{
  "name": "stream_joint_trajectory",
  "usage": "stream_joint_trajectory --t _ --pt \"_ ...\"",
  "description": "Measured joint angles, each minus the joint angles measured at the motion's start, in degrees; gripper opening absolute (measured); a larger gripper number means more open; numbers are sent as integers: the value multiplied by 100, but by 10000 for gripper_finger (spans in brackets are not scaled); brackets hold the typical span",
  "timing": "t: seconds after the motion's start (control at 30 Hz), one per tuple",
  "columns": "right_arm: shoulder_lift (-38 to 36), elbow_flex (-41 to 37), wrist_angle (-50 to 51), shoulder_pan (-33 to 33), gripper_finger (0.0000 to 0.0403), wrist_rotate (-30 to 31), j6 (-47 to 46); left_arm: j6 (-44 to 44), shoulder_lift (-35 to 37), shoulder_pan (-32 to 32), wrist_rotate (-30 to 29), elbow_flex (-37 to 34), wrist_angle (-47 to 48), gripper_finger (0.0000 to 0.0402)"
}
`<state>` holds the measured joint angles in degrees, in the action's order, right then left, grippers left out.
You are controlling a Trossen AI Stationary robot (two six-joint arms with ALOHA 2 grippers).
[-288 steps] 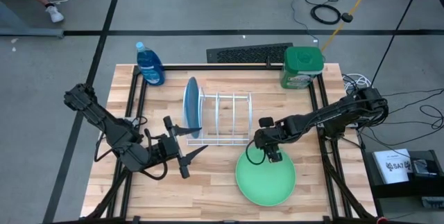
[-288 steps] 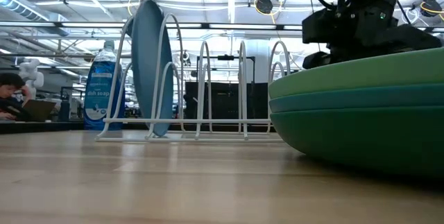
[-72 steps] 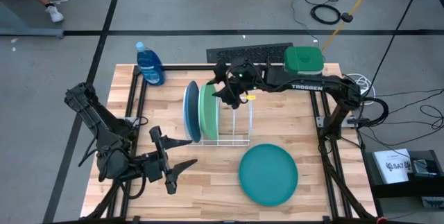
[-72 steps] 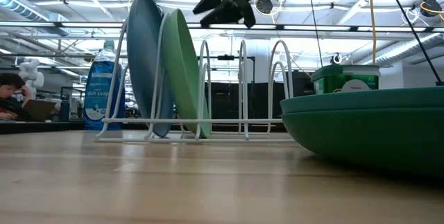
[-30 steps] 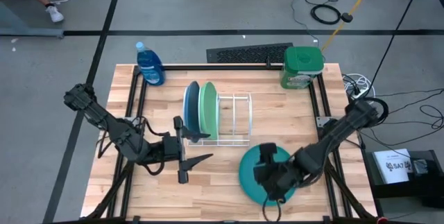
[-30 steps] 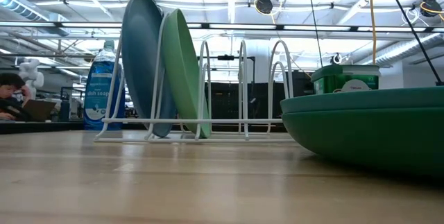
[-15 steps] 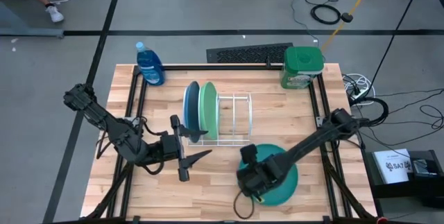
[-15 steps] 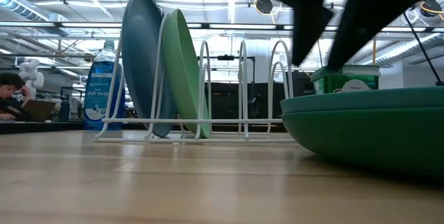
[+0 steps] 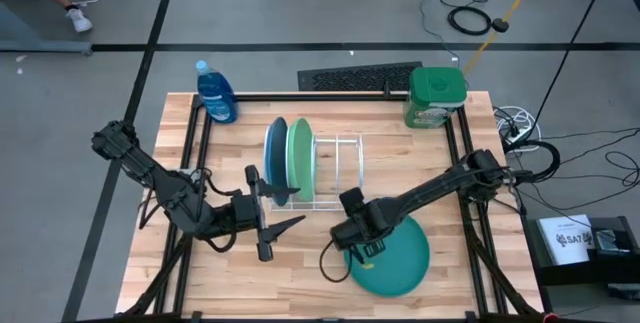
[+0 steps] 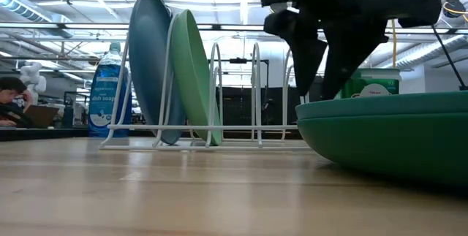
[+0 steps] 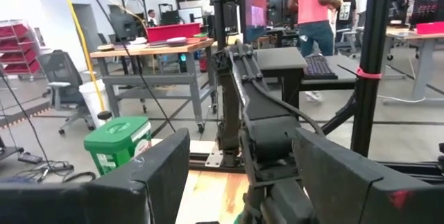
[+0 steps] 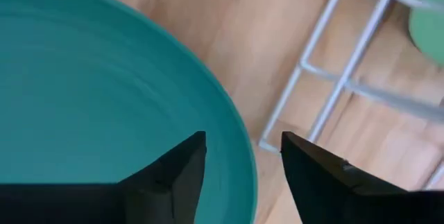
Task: Sort dishes
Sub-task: Put the light blue plate in the dish rack
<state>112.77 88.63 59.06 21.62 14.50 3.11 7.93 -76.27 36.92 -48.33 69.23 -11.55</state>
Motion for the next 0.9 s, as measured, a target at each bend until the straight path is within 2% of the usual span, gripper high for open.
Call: stream_joint_trajectory --t 0.2,0.47,0.6,0.9 --pt "161 2 -34 -110 149 -438 187 187 0 -4 14 0 6 253" --pt "350 2 -204 -259 116 -300 350 354 0 -5 21 0 -5 253" --pt "455 2 -229 -311 96 -528 372 465 0 -16 23 0 -5 253" --pt "410 2 -101 -241 14 -607 420 484 0 -17 30 0 2 253"
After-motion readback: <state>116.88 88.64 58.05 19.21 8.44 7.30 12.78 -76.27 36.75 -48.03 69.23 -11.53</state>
